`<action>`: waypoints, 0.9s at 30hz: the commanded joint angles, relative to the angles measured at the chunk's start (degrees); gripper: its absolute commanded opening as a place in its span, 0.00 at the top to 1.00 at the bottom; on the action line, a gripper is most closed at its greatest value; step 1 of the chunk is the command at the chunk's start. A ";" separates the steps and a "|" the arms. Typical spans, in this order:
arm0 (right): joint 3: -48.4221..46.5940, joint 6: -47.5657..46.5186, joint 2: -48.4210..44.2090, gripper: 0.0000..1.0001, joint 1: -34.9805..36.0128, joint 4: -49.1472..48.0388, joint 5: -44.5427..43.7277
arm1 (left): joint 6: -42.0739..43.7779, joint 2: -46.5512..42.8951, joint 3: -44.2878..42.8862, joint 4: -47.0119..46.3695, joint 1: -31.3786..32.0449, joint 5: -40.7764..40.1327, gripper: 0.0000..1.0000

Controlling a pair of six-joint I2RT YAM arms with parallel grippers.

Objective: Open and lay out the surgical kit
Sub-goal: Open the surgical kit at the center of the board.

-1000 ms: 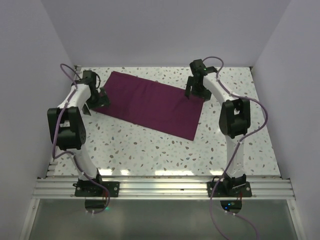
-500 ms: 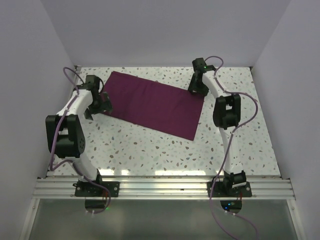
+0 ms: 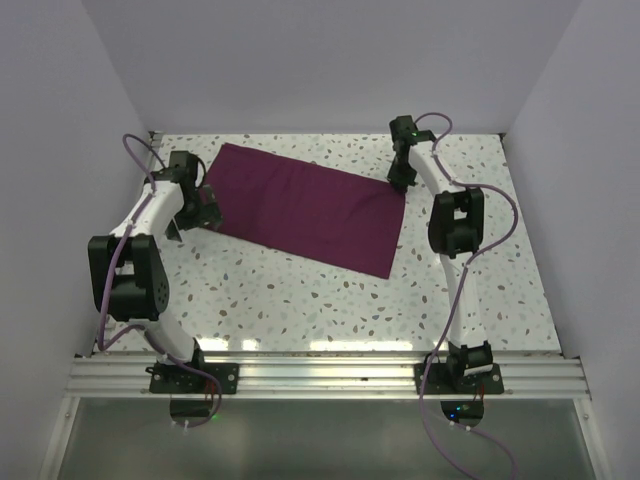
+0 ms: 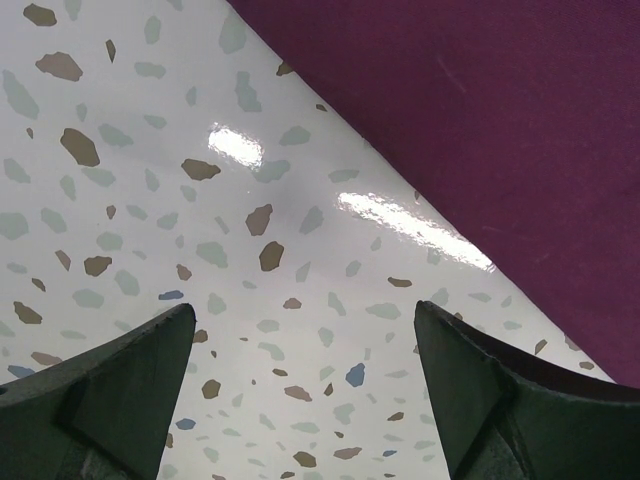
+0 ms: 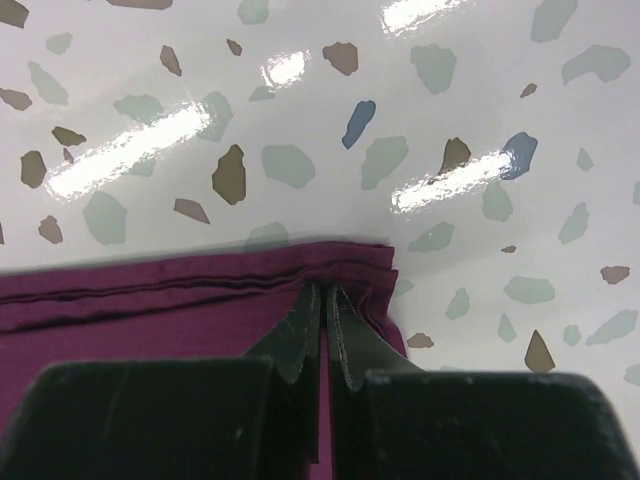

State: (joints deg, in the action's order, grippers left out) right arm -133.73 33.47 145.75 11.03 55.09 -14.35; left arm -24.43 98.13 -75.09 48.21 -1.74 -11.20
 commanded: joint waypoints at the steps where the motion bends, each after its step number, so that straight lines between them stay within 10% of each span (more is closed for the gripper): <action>1: 2.07 -0.25 -0.21 1.00 -0.13 -0.69 -0.15 | 0.17 -0.83 -0.67 0.40 0.24 -0.31 0.06; 27: 3.32 -0.43 -13.58 1.00 3.56 7.38 0.38 | 1.13 -8.74 2.58 -1.18 0.42 2.58 0.05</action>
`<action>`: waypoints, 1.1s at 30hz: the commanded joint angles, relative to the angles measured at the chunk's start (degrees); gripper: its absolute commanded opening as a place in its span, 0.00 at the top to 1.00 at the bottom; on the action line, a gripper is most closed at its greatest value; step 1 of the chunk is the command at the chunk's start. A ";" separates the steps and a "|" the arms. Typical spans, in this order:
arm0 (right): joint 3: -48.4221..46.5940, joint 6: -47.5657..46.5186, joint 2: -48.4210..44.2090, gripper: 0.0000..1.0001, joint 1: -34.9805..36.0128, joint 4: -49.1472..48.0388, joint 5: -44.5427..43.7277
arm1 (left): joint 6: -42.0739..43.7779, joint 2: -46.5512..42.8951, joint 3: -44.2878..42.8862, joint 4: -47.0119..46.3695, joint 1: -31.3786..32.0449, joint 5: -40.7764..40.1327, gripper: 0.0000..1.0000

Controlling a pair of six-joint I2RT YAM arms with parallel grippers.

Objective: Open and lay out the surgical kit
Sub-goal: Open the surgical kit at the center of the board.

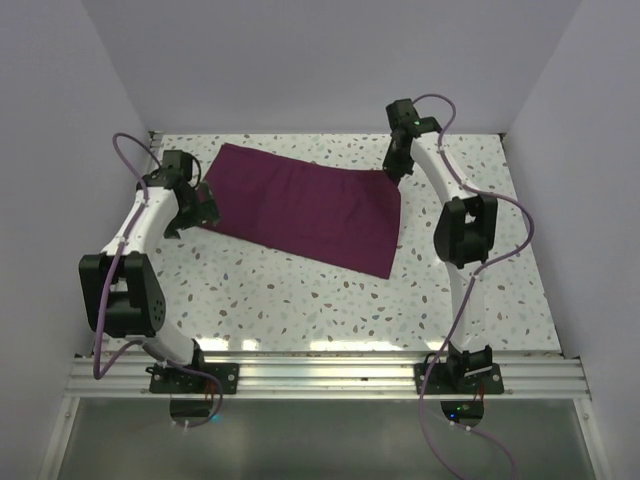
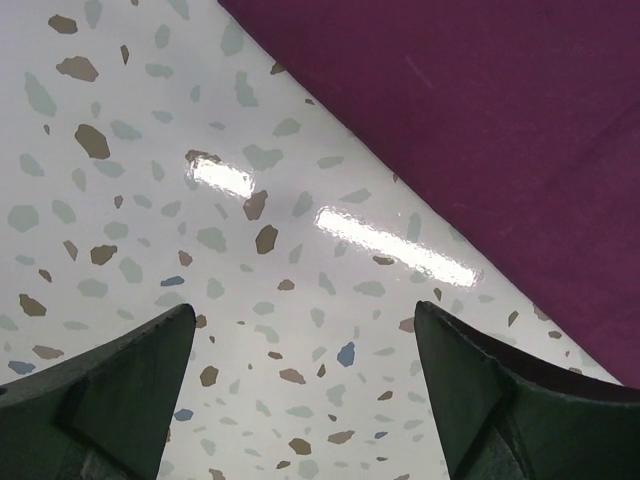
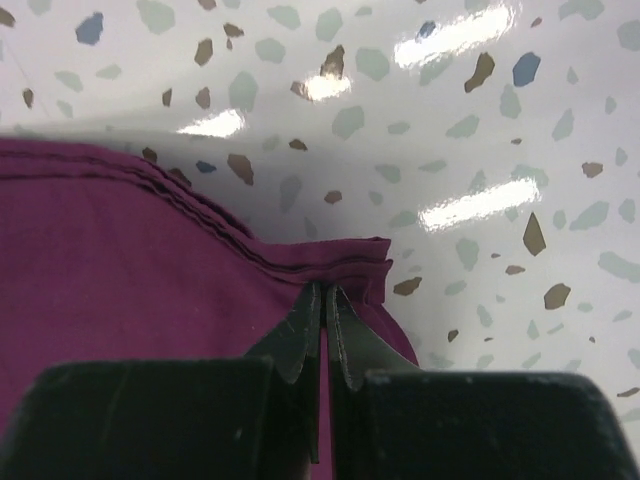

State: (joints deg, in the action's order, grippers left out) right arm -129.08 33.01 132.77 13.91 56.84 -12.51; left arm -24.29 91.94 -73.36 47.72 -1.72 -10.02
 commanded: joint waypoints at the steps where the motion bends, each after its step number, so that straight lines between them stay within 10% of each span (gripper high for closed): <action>1: -2.31 -0.06 0.37 1.00 0.94 7.39 -1.72 | 1.00 -2.99 1.11 -0.70 0.31 1.58 0.06; 25: 22.37 -0.23 -14.47 1.00 23.43 0.47 12.33 | 0.30 -5.99 6.48 -3.52 0.31 3.16 0.06; 26: 23.86 -0.41 -14.38 0.85 23.79 -0.23 14.16 | 0.21 -5.81 6.39 -3.60 0.40 3.34 0.06; 27: 24.57 -1.19 -14.29 0.41 24.23 -0.59 15.66 | 0.21 -5.46 6.30 -3.69 0.31 3.34 0.06; 28: 24.92 -1.55 -14.21 0.23 24.41 -0.33 15.07 | 0.21 -5.28 6.04 -3.69 0.40 3.43 0.06; 30: 25.63 -2.60 -14.21 0.02 24.50 0.55 12.62 | 0.21 -5.11 5.77 -3.69 0.48 3.34 0.06; 33: 24.05 -4.80 -13.42 0.02 24.41 1.61 9.71 | 0.30 -5.02 5.69 -3.69 0.40 3.08 0.06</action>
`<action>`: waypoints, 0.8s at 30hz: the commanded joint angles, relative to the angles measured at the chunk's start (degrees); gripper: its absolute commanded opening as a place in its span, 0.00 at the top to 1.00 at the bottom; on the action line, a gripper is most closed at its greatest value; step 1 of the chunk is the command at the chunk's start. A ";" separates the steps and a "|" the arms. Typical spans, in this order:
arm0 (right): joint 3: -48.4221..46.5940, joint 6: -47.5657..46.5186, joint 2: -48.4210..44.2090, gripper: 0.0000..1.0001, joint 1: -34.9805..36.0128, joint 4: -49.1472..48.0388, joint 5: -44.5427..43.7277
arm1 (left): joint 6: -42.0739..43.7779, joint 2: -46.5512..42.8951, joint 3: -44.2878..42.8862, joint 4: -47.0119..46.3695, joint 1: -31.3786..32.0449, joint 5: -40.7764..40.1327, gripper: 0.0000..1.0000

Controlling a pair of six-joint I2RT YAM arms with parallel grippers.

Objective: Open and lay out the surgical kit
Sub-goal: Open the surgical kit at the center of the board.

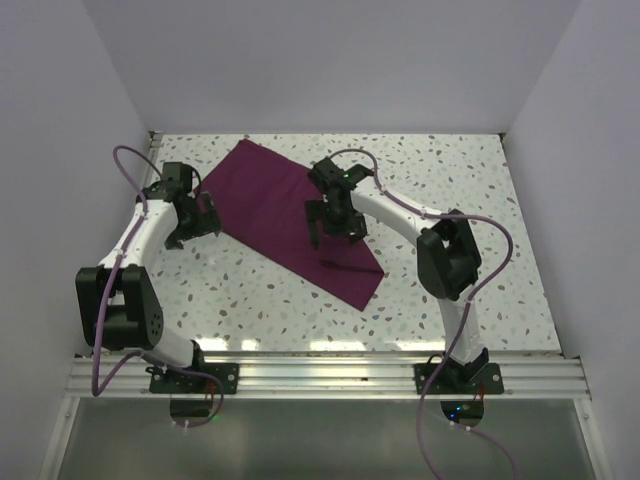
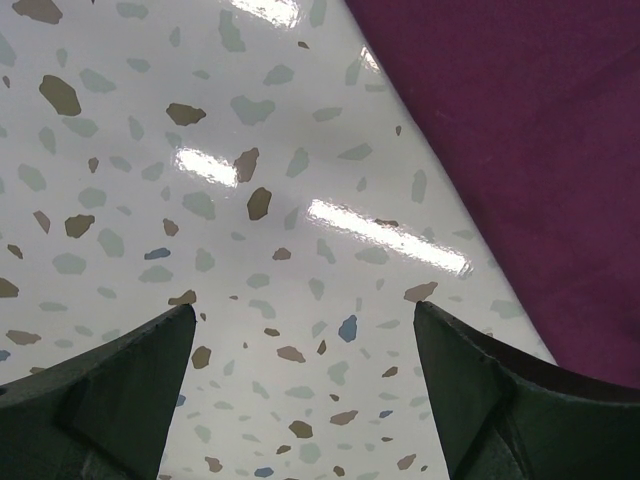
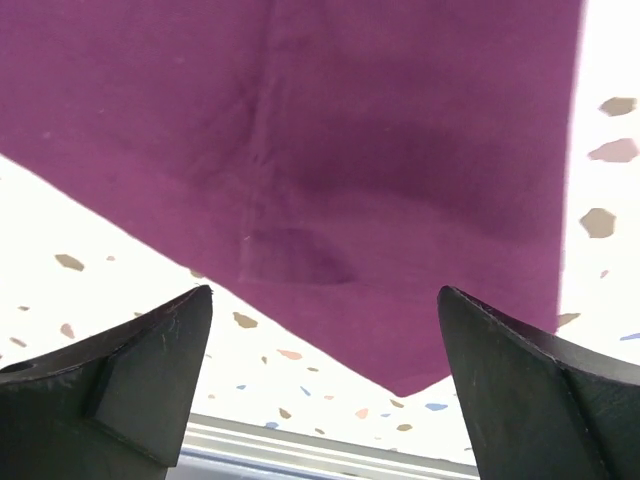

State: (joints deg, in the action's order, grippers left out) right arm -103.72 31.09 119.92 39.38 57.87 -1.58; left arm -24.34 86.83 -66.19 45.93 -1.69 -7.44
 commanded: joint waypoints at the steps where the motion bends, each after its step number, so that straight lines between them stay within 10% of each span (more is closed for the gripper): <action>1: -2.18 -3.31 -0.13 0.01 -1.05 0.84 -2.62 | 0.34 0.18 -1.40 -1.90 0.46 0.50 0.06; 13: -13.79 -5.95 7.00 0.13 1.32 5.06 -3.95 | 0.52 -0.08 -0.52 -1.72 0.46 -0.47 0.06; 24: -12.47 -7.54 7.70 0.44 3.95 7.35 -6.59 | 0.43 -0.52 1.24 -2.78 0.38 -0.12 0.06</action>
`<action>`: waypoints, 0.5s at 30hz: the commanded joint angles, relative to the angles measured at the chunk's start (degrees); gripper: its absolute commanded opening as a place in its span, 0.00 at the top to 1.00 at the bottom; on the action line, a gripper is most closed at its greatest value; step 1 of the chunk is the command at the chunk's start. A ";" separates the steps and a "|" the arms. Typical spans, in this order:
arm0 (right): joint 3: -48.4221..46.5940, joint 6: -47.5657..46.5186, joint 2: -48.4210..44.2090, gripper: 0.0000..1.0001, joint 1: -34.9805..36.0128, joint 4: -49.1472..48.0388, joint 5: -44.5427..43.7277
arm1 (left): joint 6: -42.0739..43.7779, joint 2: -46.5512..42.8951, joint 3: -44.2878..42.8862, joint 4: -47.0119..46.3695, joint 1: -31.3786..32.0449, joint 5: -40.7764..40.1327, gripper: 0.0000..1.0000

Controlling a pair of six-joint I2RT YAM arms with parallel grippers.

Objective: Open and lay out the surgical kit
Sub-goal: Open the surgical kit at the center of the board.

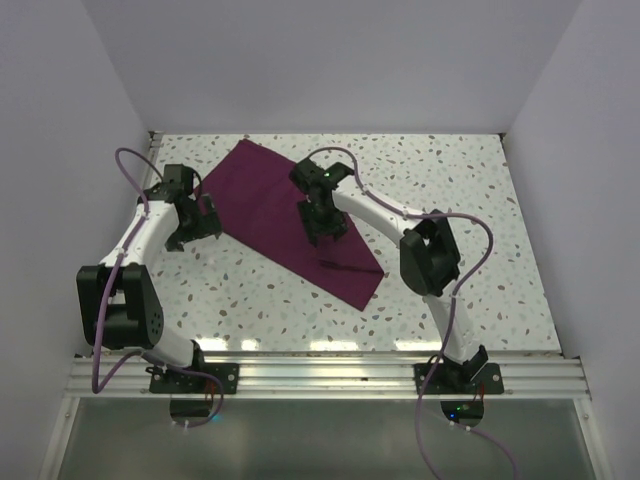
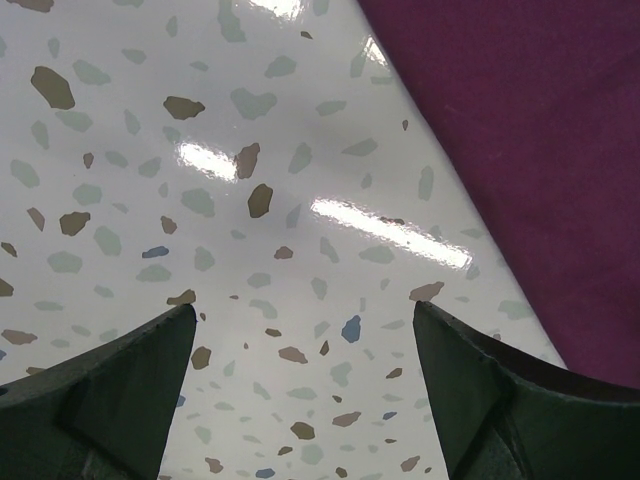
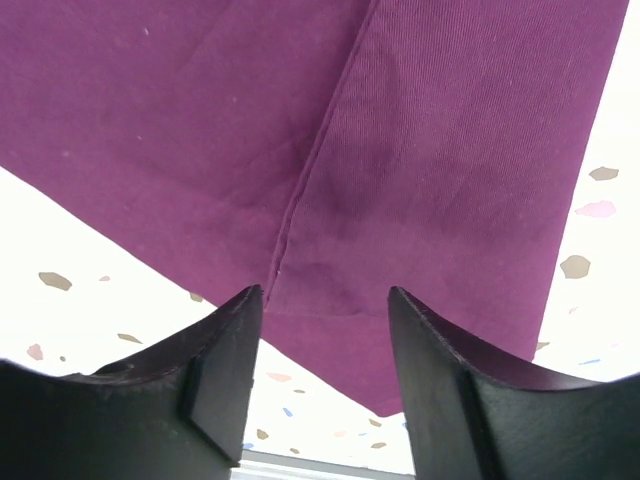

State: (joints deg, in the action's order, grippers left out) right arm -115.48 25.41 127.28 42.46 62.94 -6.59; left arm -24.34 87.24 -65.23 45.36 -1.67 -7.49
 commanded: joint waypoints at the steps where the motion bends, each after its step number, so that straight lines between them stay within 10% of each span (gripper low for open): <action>1: -0.62 -2.03 0.77 0.44 0.96 2.54 -1.58 | 0.43 -0.93 0.28 -2.30 0.44 -0.07 0.07; 15: -1.76 -2.38 3.85 0.48 3.42 5.18 -1.06 | 0.87 -1.37 0.89 -2.47 0.44 -0.43 0.06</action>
State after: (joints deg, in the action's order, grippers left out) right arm -115.48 24.36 131.83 44.82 65.84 -6.98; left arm -24.29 87.24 -64.79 44.60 -1.67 -7.51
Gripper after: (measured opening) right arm 0.524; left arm 0.936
